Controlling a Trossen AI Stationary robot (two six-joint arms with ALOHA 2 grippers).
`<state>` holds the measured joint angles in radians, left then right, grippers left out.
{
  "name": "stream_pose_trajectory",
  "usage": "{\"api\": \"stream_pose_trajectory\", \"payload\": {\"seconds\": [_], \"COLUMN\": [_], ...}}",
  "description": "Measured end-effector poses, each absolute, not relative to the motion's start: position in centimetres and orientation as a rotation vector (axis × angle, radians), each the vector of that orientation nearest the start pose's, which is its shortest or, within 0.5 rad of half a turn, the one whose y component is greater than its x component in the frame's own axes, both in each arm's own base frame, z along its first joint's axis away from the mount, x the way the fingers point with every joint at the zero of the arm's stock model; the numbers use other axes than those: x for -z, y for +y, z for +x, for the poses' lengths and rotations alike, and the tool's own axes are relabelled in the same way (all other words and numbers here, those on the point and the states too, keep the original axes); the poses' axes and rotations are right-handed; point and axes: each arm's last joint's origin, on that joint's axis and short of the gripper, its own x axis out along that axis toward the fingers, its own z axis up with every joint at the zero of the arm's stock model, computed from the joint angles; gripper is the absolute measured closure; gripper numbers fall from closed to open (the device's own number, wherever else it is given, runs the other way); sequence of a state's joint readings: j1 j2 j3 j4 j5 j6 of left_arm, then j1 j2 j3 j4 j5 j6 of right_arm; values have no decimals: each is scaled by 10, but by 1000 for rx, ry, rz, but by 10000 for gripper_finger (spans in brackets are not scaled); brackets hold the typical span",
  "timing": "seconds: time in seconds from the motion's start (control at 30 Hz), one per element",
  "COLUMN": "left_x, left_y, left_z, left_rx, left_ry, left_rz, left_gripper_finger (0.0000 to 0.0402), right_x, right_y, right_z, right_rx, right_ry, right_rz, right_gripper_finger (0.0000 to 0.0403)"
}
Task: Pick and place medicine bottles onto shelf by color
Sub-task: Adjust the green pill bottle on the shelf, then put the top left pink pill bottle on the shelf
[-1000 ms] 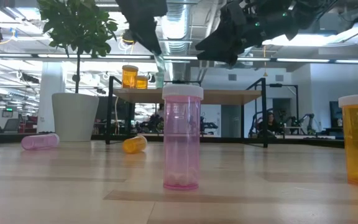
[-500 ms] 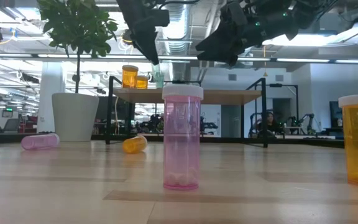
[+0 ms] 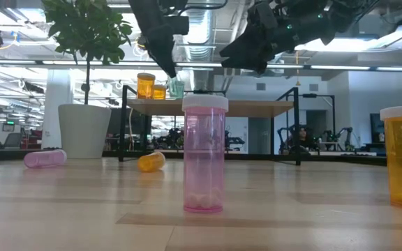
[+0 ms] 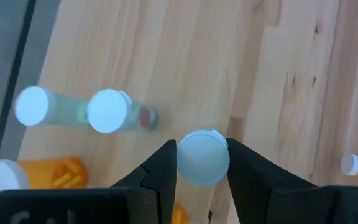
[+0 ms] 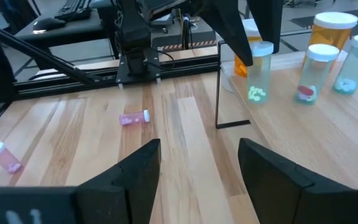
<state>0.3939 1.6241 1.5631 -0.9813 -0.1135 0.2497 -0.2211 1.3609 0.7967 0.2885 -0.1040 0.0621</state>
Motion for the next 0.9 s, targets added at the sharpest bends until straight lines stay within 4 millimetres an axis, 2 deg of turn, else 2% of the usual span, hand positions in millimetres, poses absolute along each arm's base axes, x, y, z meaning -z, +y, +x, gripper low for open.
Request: {"api": "stream_pose_trajectory", "payload": {"seconds": [0.5,0.9], "left_x": [-331,-333], "left_y": [132,133], "left_z": [308,310], "left_rx": [-331,-356], "left_ry": [1047,1028], "left_rz": [102,116], "left_gripper_finger": [262,259], "right_x": [-255,-255], "right_y": [-62,-62], "right_z": [290,290], "right_rx": [125,125], "right_ry": [269,272], "right_rz": [107,107], "right_gripper_finger": [166,166]}}
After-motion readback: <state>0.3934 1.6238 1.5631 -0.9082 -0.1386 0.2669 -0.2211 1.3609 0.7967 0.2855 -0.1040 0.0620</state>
